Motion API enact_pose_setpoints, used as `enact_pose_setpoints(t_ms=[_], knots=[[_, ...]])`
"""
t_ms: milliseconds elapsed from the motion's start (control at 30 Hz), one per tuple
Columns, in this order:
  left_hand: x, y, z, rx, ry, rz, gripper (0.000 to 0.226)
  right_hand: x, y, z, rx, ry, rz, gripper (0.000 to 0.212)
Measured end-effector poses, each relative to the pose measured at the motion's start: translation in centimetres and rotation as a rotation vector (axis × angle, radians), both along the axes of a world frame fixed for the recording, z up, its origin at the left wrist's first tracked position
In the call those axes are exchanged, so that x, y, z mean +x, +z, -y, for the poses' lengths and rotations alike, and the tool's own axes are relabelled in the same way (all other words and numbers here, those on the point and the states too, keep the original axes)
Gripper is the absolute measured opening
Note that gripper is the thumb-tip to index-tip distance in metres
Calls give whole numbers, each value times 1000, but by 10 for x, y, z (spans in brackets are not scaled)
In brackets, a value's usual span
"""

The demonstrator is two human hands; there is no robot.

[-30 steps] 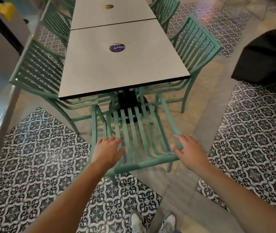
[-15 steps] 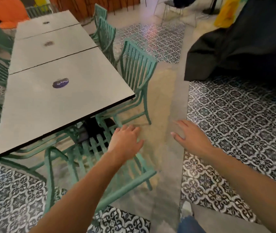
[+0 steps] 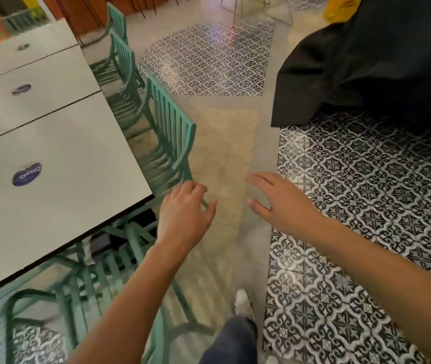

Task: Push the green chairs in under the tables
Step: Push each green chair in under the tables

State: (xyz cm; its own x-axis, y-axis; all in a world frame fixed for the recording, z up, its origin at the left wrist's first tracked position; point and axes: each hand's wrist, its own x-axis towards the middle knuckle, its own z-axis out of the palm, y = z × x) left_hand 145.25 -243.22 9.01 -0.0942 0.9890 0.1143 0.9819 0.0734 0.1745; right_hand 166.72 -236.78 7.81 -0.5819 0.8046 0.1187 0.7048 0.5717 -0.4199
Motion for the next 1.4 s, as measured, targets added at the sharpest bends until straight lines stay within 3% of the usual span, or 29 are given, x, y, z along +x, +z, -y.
enact_pose_setpoints(t_ms=[333,600,867,1167,1400], knots=[[-37,-22,-233,34,104,25,40,-38,-11,-242,-62,120,152,56],[-85,-29,-366,-52,258,-31,42,-79,-7,-410,-13,226,112,56],[-117,-52,-506,-121,600,-55,32,-168,-19,-608,-21,536,78,56],[-162,-84,-577,-247,1030,75,47,-314,-30,-718,-32,986,74,54],[-204,-114,-617,-245,1198,134,48,-422,-65,-758,21,1261,145,57]])
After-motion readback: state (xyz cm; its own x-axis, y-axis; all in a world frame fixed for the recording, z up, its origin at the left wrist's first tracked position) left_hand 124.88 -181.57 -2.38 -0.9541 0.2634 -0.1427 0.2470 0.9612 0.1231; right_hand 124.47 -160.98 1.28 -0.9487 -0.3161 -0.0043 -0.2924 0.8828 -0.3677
